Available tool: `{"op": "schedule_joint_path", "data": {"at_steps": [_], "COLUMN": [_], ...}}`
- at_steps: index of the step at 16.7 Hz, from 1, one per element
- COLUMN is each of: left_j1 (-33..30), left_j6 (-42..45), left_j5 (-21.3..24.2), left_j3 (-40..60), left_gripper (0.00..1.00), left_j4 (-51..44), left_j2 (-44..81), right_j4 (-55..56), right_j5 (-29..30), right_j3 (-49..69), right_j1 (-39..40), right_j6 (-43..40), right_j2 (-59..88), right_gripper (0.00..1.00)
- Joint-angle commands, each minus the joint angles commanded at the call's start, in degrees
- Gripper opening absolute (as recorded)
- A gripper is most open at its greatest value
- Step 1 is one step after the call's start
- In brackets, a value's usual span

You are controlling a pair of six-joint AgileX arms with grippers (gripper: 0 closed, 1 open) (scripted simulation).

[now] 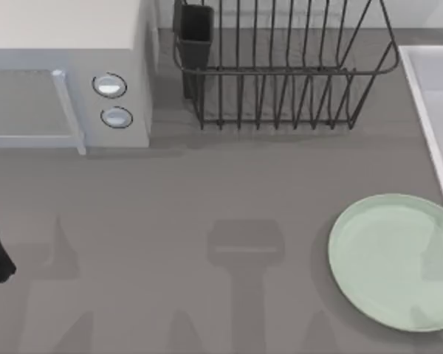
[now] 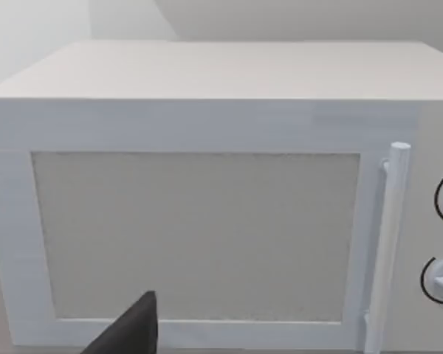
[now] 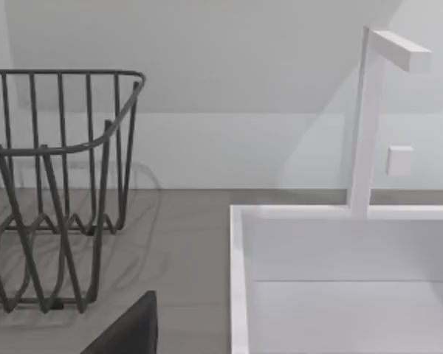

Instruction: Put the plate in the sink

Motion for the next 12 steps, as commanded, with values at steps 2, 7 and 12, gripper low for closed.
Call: {"op": "schedule_joint_path", "data": {"at_steps": [2,7,12], "left_j1": [0.0,0.0,0.0], "left_j6": [0.0,0.0,0.0], "left_j5": [0.0,0.0,0.0], "left_j3": [0.0,0.0,0.0], "left_gripper": [1.00,1.00,1.00], "left_j4": [0.0,0.0,0.0], "left_j2": [0.0,0.0,0.0], "right_j4": [0.0,-0.5,-8.9], "right_j5": [0.0,0.0,0.0], "right_j3": [0.0,0.6,11.2], "right_j1": [0.0,0.3,4.8], "right_j6": [0.0,0.3,4.9], "right_j2": [0.0,0.6,12.7], "right_gripper": [1.00,1.00,1.00]}}
